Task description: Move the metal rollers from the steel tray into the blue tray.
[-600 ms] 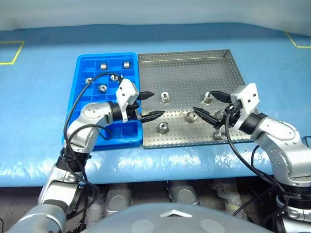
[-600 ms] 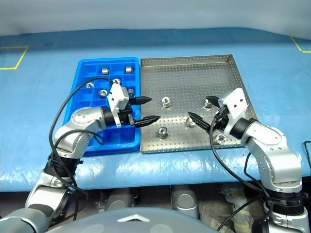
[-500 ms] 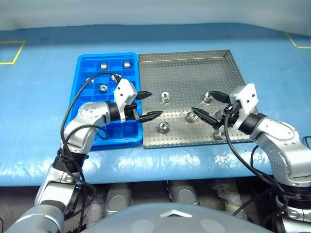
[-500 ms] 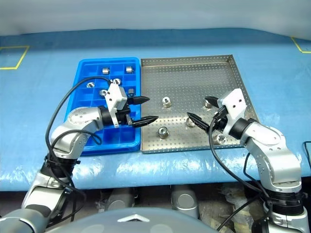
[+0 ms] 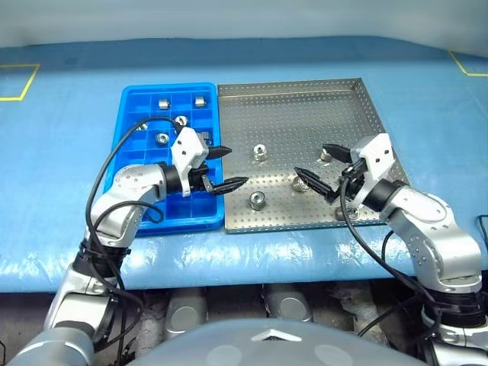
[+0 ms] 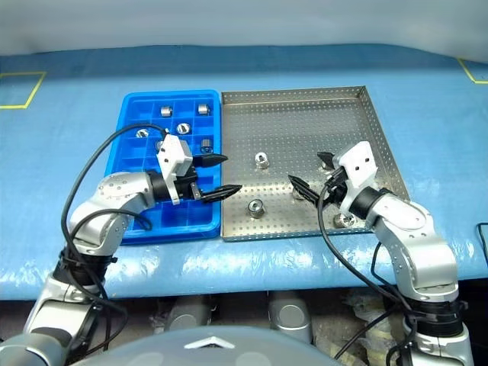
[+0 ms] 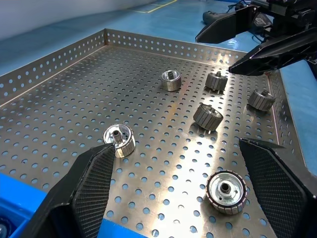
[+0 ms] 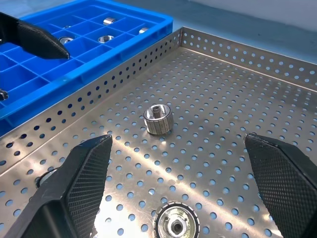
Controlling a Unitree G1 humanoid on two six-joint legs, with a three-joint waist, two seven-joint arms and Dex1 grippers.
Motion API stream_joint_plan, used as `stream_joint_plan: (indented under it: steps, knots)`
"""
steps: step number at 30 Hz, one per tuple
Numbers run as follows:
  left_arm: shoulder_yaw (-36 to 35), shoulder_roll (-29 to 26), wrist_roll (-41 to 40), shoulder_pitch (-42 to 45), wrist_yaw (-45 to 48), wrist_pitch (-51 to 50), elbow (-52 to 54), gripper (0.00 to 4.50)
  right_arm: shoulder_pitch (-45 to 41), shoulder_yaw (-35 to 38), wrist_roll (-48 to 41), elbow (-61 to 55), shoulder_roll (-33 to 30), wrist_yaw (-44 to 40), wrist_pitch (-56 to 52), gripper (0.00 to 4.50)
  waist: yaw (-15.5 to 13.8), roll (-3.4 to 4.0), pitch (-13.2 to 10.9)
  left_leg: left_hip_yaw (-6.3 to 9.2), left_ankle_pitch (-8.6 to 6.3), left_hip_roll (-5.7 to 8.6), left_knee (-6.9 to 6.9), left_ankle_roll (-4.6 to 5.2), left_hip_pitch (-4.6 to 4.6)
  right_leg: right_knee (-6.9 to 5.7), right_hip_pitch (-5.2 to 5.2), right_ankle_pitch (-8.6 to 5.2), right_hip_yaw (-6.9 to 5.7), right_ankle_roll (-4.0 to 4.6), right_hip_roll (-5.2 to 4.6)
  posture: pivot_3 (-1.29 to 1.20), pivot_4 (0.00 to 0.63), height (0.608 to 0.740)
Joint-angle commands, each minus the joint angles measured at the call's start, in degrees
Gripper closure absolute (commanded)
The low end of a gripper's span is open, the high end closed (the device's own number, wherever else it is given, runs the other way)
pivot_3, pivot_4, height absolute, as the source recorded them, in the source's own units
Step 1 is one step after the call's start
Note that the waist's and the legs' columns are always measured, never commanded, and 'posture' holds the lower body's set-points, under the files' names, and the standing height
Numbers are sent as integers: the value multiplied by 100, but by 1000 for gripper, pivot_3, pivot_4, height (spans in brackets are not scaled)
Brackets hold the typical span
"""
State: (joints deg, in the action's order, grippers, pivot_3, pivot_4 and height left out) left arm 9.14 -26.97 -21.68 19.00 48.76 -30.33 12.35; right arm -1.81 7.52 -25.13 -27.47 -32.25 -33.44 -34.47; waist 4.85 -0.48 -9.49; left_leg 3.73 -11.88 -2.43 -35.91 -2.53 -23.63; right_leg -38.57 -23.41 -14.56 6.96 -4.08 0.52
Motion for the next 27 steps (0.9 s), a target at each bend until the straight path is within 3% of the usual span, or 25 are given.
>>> stream_joint_plan:
  steps: [1,13,27]
  knots:
    - [-32,29,-130,73,19,-30,267,149,161,152,-96,-351,-18,31,50,17,-4,0,0,0,0,0,-1,0,0,0,1,0,0,0,0,-95,150,740]
    - [585,58,-4,253,329,-102,200,149,229,264,-78,-121,92,411,-94,17,92,0,0,-2,0,0,-3,0,2,-1,1,0,2,-1,1,-139,150,740]
    - [1900,255,1228,1002,65,-735,-777,149,469,341,-68,-351,227,690,-14,17,291,4,3,-2,0,0,-4,0,3,-3,3,1,5,-2,3,-161,150,740]
